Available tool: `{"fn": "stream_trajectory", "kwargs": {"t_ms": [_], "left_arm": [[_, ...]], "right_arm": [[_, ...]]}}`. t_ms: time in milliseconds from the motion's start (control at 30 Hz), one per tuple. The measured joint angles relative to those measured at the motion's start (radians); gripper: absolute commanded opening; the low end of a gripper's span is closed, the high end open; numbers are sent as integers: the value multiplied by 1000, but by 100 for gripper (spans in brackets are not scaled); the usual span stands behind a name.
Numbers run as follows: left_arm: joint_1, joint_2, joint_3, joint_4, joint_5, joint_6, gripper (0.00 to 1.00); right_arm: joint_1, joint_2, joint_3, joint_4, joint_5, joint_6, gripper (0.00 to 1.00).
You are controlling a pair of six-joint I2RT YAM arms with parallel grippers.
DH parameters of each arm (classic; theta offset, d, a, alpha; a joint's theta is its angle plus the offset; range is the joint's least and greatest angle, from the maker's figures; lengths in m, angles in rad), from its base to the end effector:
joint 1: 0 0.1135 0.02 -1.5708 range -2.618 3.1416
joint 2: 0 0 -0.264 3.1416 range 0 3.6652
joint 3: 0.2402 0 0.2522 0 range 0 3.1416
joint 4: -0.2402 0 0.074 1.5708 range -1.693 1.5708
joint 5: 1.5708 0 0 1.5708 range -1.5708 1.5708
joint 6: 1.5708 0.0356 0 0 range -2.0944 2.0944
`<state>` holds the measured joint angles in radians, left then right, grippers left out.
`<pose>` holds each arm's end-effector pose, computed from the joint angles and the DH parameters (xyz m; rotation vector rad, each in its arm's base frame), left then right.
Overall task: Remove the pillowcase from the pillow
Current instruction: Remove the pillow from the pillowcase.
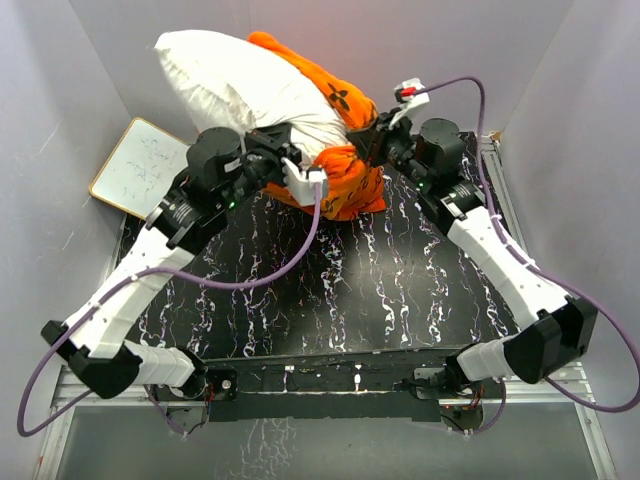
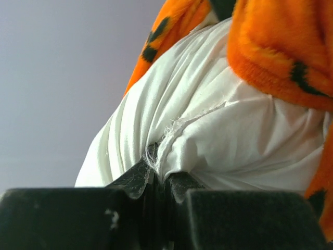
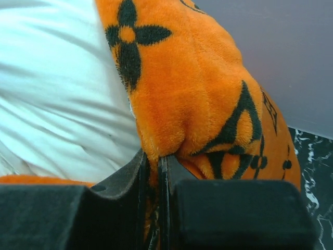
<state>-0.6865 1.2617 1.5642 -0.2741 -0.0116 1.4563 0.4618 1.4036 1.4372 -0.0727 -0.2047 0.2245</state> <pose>0.2054 -0.1678 0.4983 1.3783 0.7626 0.6169 0.2901 0.1525 0.4378 -0.3562 1.6149 0.6916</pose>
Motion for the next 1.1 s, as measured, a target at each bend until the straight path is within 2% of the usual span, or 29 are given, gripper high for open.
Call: {"fn": "stream_trajectory", "kwargs": {"t_ms": [200,400,533,700,800,967,1033,1100], "left_arm": [[-7,132,196,-21,-32,-72,0],[4,154,245,-29,-83,-129,0],[14,172,270,-21,-95,-145,0],[38,238,372,-21,-139,-167,0],[50,276,428,-18,-158,-195,0],[50,282,439,-18,-156,-241,0],[48,282,439,-17,-150,-257,0],[48,282,439,-18,-145,-272,0]], "right_arm": [[-89,-74,-72,6,18,4,24],[-90,-96,-14,-67,-3,-53,26],[-91,-100,33,-115,-5,-86,36],[-98,-128,35,-155,-50,-122,53],[-95,-172,19,-136,-100,-149,57],[-12,-220,22,-52,-168,-199,68],[44,-201,48,-40,-178,-224,73],[94,-151,93,-31,-180,-247,73]]}}
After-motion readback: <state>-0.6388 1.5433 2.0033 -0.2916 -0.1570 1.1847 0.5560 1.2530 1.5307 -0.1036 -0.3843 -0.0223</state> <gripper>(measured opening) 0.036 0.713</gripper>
